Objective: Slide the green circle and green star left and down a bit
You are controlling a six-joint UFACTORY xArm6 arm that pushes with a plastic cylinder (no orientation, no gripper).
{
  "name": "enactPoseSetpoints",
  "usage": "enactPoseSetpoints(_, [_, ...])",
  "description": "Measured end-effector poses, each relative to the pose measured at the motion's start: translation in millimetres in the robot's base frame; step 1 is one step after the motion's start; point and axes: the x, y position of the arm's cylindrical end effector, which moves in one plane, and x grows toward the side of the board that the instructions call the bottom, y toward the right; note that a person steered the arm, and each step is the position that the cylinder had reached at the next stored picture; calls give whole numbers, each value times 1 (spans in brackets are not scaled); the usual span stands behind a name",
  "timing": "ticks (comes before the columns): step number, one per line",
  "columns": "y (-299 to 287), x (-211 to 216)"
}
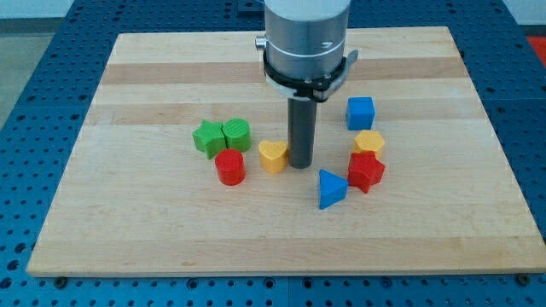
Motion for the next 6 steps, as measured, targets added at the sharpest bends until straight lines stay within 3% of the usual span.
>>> enactPoseSetpoints(1, [2,15])
enactPoseSetpoints(4, [-82,30])
enactPoseSetpoints(6, [-80,30])
